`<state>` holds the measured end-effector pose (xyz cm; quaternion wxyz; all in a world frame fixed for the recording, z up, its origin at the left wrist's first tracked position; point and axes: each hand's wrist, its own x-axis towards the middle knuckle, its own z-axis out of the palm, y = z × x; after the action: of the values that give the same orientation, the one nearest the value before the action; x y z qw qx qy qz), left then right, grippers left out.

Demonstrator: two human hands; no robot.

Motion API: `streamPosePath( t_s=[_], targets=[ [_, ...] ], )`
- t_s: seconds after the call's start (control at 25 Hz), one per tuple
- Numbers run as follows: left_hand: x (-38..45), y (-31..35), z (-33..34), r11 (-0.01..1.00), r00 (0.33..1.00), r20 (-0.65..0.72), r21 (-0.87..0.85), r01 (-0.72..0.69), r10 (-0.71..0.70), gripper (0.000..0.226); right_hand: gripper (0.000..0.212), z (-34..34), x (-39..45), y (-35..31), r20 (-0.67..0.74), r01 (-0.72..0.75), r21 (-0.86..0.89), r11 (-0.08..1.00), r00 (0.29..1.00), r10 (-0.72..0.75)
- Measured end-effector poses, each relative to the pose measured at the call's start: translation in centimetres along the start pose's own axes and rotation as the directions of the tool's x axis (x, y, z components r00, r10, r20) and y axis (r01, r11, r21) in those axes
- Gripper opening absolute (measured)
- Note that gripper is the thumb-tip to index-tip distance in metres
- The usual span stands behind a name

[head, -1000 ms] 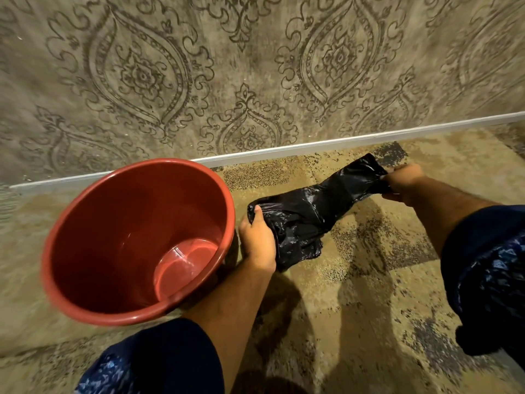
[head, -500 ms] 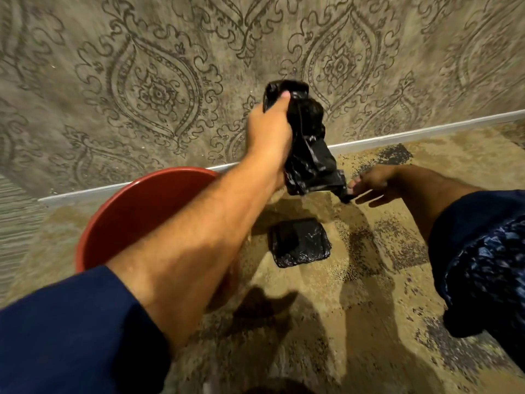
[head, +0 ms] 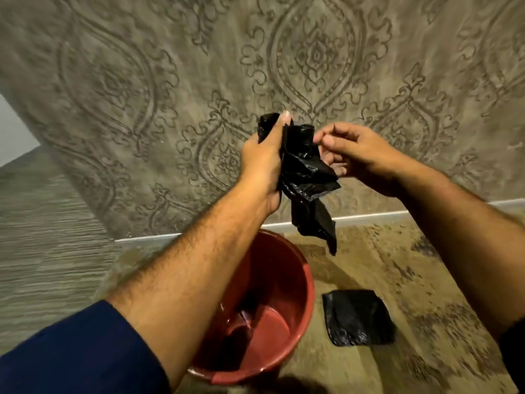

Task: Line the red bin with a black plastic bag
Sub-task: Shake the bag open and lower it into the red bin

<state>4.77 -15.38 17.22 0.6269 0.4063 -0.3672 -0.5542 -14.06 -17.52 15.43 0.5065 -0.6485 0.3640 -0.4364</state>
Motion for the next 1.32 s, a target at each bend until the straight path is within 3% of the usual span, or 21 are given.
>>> streamPosePath(
  t_s=[0.08, 0.2, 0.4, 0.48, 0.64, 0.8, 0.84, 0.96, 1.08, 1.32],
  targets=[
    [0.7, 0.8, -0.5, 0.999, 1.000, 0.009, 0.025, -0.027, 0.027, 0.025, 0.034, 2.5, 0.4, -1.5, 0.055, 0.116, -0.109, 0.987, 0.992, -0.110],
    [1.6, 0.7, -1.1, 0.995, 0.996, 0.044, 0.063, -0.079, 0.076, 0.037, 0.027, 3.8, 0.7, -1.5, -0.025, 0.230, -0.198, 0.953, 0.971, -0.239],
    [3.4, 1.1, -3.0, 0.956, 0.967, 0.159, 0.187, -0.228, 0.199, 0.033, 0.017, 1.5, 0.5, -2.0, -0.041, 0.120, -0.219, 0.968, 0.990, -0.132],
    [3.8, 2.0, -4.0, 0.919, 0.943, 0.253, 0.275, -0.283, 0.215, 0.032, 0.027, 0.3, 0.8, -2.0, -0.135, 0.079, -0.194, 0.978, 0.985, -0.106],
    [4.5, 3.9, -6.0, 0.728, 0.904, 0.401, 0.575, -0.374, 0.147, 0.034, 0.016, -1.2, 1.4, -2.5, -0.331, 0.099, -0.054, 0.994, 0.937, -0.111],
    [4.8, 5.1, -7.9, 0.506, 0.941, 0.312, 0.795, -0.335, 0.133, 0.014, 0.038, -2.1, 1.3, -3.3, -0.395, 0.176, 0.112, 0.978, 0.911, -0.119],
    [4.8, 5.4, -8.4, 0.489, 0.950, 0.279, 0.815, -0.312, 0.142, 0.011, 0.042, -2.1, 1.2, -3.5, -0.426, 0.192, 0.128, 0.973, 0.897, -0.120],
    [4.5, 6.4, -9.0, 0.645, 0.977, 0.175, 0.734, -0.214, 0.124, 0.012, 0.042, -1.8, 1.0, -3.9, -0.523, 0.249, 0.108, 0.962, 0.838, -0.159],
    [3.9, 8.7, -8.4, 0.753, 0.968, 0.107, 0.611, -0.244, 0.227, 0.020, 0.042, -1.3, 0.7, -4.9, -0.557, 0.348, -0.031, 0.937, 0.773, -0.305],
    [1.0, 15.4, -7.5, 0.757, 0.856, 0.074, 0.431, -0.491, 0.512, 0.014, 0.046, 1.0, 0.3, -8.9, -0.453, 0.536, -0.145, 0.832, 0.711, -0.537]
  ],
)
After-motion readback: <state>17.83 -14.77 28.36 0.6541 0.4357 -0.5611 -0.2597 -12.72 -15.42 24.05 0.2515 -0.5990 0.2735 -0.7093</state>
